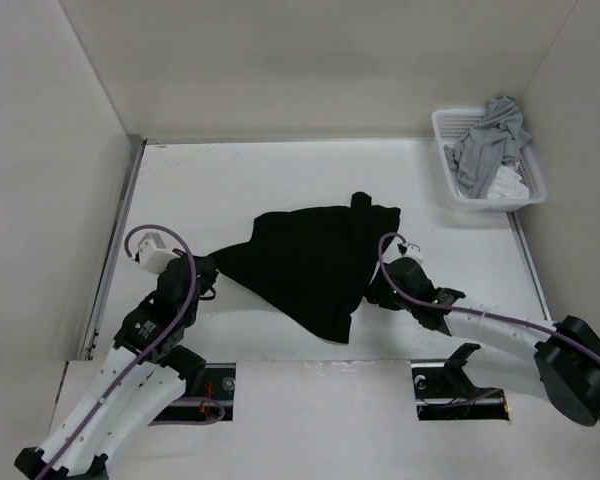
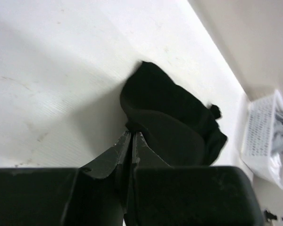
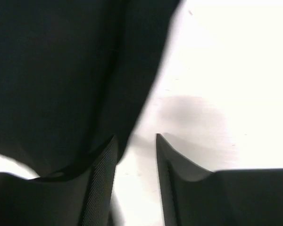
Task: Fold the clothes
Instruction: Flatten the tank top out
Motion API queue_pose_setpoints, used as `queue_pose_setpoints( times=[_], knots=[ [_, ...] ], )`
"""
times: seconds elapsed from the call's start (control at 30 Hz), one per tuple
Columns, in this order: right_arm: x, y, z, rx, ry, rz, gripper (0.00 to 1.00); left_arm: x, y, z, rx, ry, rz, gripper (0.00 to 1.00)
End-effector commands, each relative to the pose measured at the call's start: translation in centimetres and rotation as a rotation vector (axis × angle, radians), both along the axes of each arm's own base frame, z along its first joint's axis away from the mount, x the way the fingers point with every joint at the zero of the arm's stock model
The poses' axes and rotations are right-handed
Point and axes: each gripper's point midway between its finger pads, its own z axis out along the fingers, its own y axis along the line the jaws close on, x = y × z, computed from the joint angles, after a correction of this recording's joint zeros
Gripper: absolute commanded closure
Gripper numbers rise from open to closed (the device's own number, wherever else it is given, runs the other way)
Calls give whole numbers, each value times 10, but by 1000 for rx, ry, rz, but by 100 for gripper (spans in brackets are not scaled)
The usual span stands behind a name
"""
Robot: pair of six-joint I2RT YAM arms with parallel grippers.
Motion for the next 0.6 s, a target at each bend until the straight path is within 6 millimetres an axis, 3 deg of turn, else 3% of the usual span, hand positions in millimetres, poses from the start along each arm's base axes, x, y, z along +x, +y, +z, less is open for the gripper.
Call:
queue_pose_setpoints(
  times=[0.0, 0.2, 0.27, 0.33, 0.4, 0.5, 0.57],
  knots=[
    [17, 18, 11, 36, -31, -2, 53, 14, -4, -11, -15, -15, -29, 100],
    [46, 36, 6, 38, -15, -17, 55, 28, -6, -10, -28, -28, -67, 100],
    [53, 42, 3, 41, -5, -12, 64, 31, -3, -3, -23, -53, -59, 100],
    [62, 45, 1, 44, -2, -21, 82, 35, -1, -2, -12, -56, -55, 100],
    [79, 40, 8, 38, -23, -50, 88, 38, -2, -8, -13, -43, -60, 100],
    [123, 13, 23, 25, -77, -135, 87, 41, -6, -24, -29, -16, -74, 100],
    [146, 6, 34, 21, -99, -135, 73, 40, -7, -31, -33, -2, -83, 100]
  ],
)
